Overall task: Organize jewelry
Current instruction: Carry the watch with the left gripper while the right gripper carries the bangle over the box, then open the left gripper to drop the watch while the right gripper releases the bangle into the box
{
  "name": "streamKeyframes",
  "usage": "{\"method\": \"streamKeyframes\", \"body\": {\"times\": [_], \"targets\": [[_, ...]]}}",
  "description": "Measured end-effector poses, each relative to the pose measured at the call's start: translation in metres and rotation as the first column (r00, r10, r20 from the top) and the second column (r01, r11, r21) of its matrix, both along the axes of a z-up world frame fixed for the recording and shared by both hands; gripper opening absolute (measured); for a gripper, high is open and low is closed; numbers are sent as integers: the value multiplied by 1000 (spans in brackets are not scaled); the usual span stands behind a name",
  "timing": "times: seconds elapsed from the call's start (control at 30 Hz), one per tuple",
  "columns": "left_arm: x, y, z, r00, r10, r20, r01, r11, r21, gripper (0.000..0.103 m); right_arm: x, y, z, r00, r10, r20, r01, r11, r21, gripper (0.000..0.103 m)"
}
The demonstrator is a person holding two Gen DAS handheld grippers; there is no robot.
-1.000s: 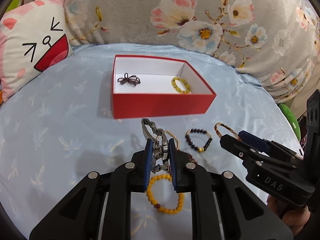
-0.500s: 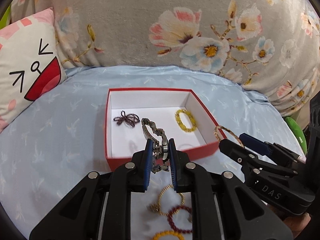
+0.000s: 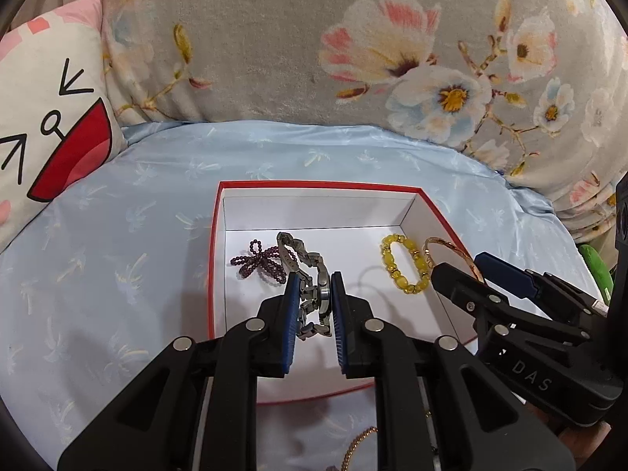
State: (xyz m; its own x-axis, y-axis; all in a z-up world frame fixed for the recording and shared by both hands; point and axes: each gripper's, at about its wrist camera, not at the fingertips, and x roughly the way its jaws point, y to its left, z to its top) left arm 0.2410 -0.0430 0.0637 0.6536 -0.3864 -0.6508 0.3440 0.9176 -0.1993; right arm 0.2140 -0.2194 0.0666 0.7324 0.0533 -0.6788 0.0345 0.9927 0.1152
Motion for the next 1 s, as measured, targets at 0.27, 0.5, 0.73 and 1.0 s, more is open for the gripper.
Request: {"method": "streamKeyframes", "body": {"times": [0.27,0.5,0.73,1.0], "targets": [[14,-4,-13,1000,20,-10,-19,999,33,16,21,-1,-20,999,-1,-40,0,1000,-10,53],[12,-5,-9,999,39,29,-41,997,65,21,19,0,-28,998,6,-55,-6,1000,-1,54],[-3,4,-2,998,44,36,-46,997,54,21,-5,-6,-21,999,-6,-42,7,1000,23,54],[-28,17,2,998,55,18,-56,998,42,21,-38,-12,-15,999,-23,-40,24,999,28,54]]}}
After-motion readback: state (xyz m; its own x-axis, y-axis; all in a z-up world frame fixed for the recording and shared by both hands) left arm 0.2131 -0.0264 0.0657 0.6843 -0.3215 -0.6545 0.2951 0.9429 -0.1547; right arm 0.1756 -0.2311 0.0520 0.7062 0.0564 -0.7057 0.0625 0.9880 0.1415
